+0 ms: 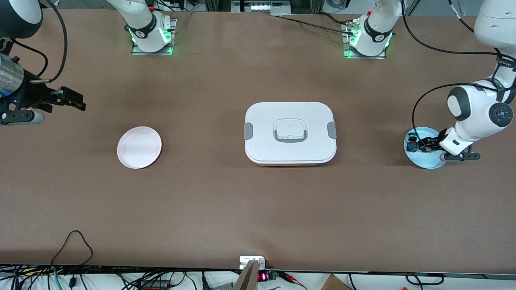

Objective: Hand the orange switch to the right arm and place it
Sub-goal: 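Lower the left gripper over the orange switch on the blue plate, then close the left gripper on the orange switch and lift it, then carry the switch over the white box while the right gripper approaches, then grasp the orange switch with the right gripper from the left gripper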

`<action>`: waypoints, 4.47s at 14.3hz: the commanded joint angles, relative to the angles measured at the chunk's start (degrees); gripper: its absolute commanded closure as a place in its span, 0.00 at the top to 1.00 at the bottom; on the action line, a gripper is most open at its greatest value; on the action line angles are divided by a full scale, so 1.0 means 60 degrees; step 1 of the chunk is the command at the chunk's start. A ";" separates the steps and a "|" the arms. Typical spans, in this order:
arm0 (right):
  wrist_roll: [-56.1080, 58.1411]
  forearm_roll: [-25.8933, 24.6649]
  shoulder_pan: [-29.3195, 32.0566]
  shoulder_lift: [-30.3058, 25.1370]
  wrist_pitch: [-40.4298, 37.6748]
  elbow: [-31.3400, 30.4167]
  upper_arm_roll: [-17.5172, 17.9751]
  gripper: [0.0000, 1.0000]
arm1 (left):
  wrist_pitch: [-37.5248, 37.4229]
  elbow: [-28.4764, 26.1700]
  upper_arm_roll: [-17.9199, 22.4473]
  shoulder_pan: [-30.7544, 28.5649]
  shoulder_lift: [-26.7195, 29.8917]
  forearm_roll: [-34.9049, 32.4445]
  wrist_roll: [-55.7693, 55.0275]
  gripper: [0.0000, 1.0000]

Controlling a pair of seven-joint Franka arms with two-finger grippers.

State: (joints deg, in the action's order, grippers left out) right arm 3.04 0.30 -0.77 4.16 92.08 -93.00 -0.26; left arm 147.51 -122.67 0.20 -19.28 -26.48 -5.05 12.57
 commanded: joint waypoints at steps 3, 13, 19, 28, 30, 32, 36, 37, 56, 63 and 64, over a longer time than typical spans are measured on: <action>0.0065 -0.0109 0.0040 0.0025 -0.0097 0.0119 0.0044 1.00 | 0.0243 0.0025 -0.0078 -0.0141 -0.0230 -0.0169 0.0102 0.99; 0.0065 -0.0109 0.0040 0.0025 -0.0083 0.0119 0.0044 1.00 | 0.0171 0.0142 -0.0165 -0.0230 0.0178 -0.0183 0.0218 0.21; 0.0065 -0.0022 0.0040 0.0025 -0.0024 0.0119 0.0044 1.00 | -0.4362 0.2349 -0.0486 -0.0098 0.0591 -0.0140 0.1478 0.10; -0.0096 0.0007 0.0040 0.0025 -0.0009 0.0468 0.0044 1.00 | -0.7429 0.4111 -0.2347 -0.0127 0.0487 0.0838 0.2395 0.08; 0.0034 0.0299 0.0040 0.0025 -0.0024 0.0514 0.0058 1.00 | -0.7826 0.4098 -0.2582 -0.0127 0.0473 0.1977 0.4575 0.05; 0.0064 0.0913 0.0098 0.0054 -0.0097 0.0514 0.0029 1.00 | -0.8323 0.4068 -0.2597 -0.0127 0.0414 0.3574 0.6479 0.05; -0.0111 0.3415 0.0245 0.0258 -0.0097 0.0485 0.0000 1.00 | -0.8443 0.3863 -0.3196 -0.0097 0.0078 0.6167 1.0302 0.05; -0.0111 0.3958 0.0245 0.0346 -0.0054 0.0485 0.0014 1.00 | -0.8443 0.3863 -0.3256 -0.0011 -0.0053 0.7044 1.1443 0.04; 0.1612 1.4214 -0.1438 0.1576 0.0211 -0.2707 0.0029 1.00 | -0.3920 0.3760 -0.4531 0.4089 -0.0230 1.7759 2.0126 0.00; 0.4031 1.5416 -0.2566 0.2587 0.0341 -0.2782 0.0029 1.00 | -0.2891 0.3775 -0.4560 0.5000 -0.0186 1.9562 2.0537 0.00; 0.4107 1.5665 -0.2712 0.2617 0.0371 -0.2767 0.0029 1.00 | -0.2876 0.3761 -0.4589 0.5000 -0.0186 1.9592 2.0537 0.00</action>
State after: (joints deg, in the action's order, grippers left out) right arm 24.81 91.32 -15.23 19.28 93.56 -109.61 0.11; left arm 129.38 -100.27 -27.28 10.57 -28.15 110.25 133.91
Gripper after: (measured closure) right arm 0.000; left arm 0.278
